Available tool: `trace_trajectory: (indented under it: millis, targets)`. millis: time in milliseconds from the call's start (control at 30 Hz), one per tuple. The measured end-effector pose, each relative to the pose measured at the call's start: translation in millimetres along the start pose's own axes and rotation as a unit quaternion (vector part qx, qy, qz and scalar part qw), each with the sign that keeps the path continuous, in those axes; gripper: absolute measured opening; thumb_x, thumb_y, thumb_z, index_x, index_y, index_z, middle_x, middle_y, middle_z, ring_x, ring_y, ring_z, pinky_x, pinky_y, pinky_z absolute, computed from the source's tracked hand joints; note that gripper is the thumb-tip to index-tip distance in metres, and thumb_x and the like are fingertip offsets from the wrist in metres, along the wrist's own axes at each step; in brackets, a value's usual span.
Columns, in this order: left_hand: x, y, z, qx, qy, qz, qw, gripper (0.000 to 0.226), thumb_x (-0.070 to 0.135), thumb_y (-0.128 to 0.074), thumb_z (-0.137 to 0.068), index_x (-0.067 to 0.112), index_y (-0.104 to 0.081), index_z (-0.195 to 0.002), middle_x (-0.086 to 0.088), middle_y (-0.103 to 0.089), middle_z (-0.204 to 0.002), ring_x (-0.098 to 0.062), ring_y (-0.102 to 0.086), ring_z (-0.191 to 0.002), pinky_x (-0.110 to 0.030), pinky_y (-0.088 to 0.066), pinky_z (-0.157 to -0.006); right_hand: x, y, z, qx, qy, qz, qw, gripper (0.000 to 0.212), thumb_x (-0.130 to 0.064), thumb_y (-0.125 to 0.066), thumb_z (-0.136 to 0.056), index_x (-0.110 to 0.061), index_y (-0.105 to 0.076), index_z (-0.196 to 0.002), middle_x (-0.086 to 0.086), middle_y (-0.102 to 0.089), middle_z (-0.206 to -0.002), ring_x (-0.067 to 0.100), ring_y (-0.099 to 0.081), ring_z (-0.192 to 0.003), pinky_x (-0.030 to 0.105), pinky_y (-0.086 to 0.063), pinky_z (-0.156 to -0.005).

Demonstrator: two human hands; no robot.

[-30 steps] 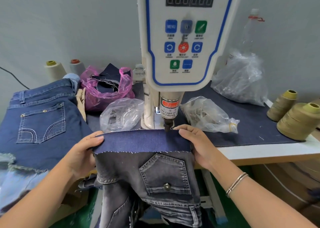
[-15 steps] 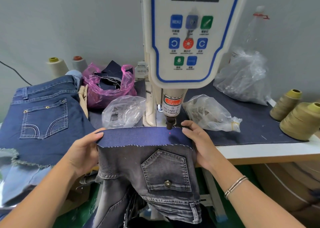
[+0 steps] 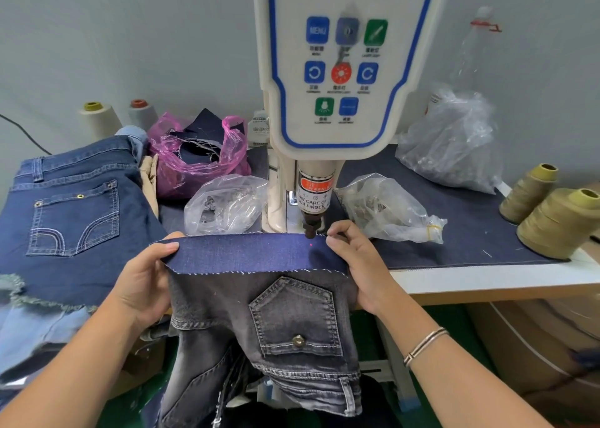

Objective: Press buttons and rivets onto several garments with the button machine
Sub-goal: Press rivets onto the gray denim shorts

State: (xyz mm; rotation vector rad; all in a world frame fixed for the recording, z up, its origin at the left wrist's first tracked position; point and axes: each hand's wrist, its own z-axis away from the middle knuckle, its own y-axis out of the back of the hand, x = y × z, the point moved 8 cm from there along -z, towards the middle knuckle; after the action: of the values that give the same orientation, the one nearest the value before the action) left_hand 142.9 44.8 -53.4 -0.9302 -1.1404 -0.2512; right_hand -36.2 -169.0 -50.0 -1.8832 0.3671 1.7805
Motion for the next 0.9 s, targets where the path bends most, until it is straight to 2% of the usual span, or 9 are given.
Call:
trace_trajectory:
  millis: [133, 200, 333, 433, 533, 667, 767, 900]
  targets:
    - [0.3, 1.0, -0.7, 0.007, -0.008, -0.005, 1.000, 0.012, 0.021, -0.045, -0.075, 0.017, -0.049, -0.065, -0.001, -0.051, -0.063, -0.012, -0.056, -0.058, -0.015, -0.048, -0.060, -0.6, 0.1, 0.3, 0.008, 0.000, 0.008, 1.000, 0.023, -0.018, -0.058, -0.086, -0.039, -0.061, -0.076, -0.015, -0.055, -0.069, -0.001, -0.050, -0.066, 0.026, -0.038, -0.069]
    - [0.3, 1.7, -1.4, 0.009, -0.011, -0.005, 1.000, 0.011, 0.022, -0.044, -0.074, 0.017, -0.043, -0.064, 0.000, -0.046, -0.061, -0.012, -0.053, -0.056, -0.016, -0.046, -0.056, 1.5, 1.6, -0.5, 0.012, -0.002, -0.001, 1.000, 0.027, -0.016, -0.058, -0.087, -0.039, -0.061, -0.074, -0.013, -0.055, -0.069, 0.000, -0.049, -0.066, 0.027, -0.037, -0.070]
    - [0.0, 3.5, -1.9, 0.010, -0.022, -0.005, 1.000, 0.010, 0.022, -0.043, -0.072, 0.016, -0.036, -0.068, -0.001, -0.044, -0.061, -0.012, -0.051, -0.055, -0.015, -0.044, -0.056, 2.4, 1.5, 0.2, 0.020, -0.008, -0.028, 0.999, 0.019, -0.021, -0.062, -0.081, -0.037, -0.060, -0.071, -0.007, -0.053, -0.073, 0.007, -0.046, -0.072, 0.028, -0.037, -0.070]
    - [0.1, 2.0, -1.9, 0.007, -0.026, -0.001, 1.000, 0.012, 0.019, -0.039, -0.079, 0.015, -0.040, -0.067, -0.001, -0.047, -0.061, -0.012, -0.052, -0.055, -0.014, -0.045, -0.057, 4.4, 3.5, 0.3, 0.026, -0.013, -0.031, 0.999, 0.031, -0.013, -0.057, -0.090, -0.038, -0.060, -0.071, -0.009, -0.057, -0.074, 0.007, -0.048, -0.073, 0.027, -0.038, -0.068]
    - [0.2, 2.1, -2.5, 0.014, -0.029, -0.002, 0.999, 0.034, 0.014, -0.028, -0.089, 0.017, -0.049, -0.063, -0.001, -0.050, -0.061, -0.012, -0.054, -0.055, -0.012, -0.046, -0.058, 5.0, 5.2, 0.8, 0.041, -0.023, -0.021, 0.999, 0.036, -0.012, -0.054, -0.093, -0.039, -0.060, -0.070, -0.012, -0.058, -0.073, 0.004, -0.050, -0.071, 0.024, -0.039, -0.065]
    - [0.7, 1.1, -2.3, 0.019, -0.029, -0.004, 0.999, 0.031, 0.013, -0.028, -0.090, 0.016, -0.047, -0.065, 0.000, -0.049, -0.059, -0.011, -0.054, -0.054, -0.011, -0.045, -0.057, 6.0, 5.8, 0.2, 0.050, -0.029, -0.037, 0.998, 0.036, -0.012, -0.056, -0.092, -0.039, -0.059, -0.068, -0.010, -0.059, -0.071, 0.004, -0.052, -0.069, 0.025, -0.040, -0.064]
    - [0.1, 1.6, -2.0, 0.026, -0.026, -0.002, 0.999, 0.037, 0.013, -0.028, -0.090, 0.017, -0.051, -0.062, 0.000, -0.050, -0.059, -0.011, -0.054, -0.054, -0.011, -0.045, -0.057, 6.5, 5.0, 0.1, 0.055, -0.040, -0.039, 0.997, 0.025, -0.021, -0.062, -0.086, -0.039, -0.059, -0.069, -0.007, -0.060, -0.073, 0.011, -0.052, -0.074, 0.028, -0.041, -0.066]
    - [-0.5, 2.2, -1.5, 0.029, -0.022, -0.004, 0.999, 0.032, 0.014, -0.029, -0.090, 0.017, -0.046, -0.063, 0.000, -0.047, -0.060, -0.010, -0.052, -0.054, -0.012, -0.044, -0.056, 3.9, 5.4, 1.6, 0.068, -0.034, -0.018, 0.997, 0.012, -0.030, -0.064, -0.073, -0.040, -0.059, -0.068, -0.007, -0.055, -0.073, 0.011, -0.046, -0.075, 0.029, -0.037, -0.068]
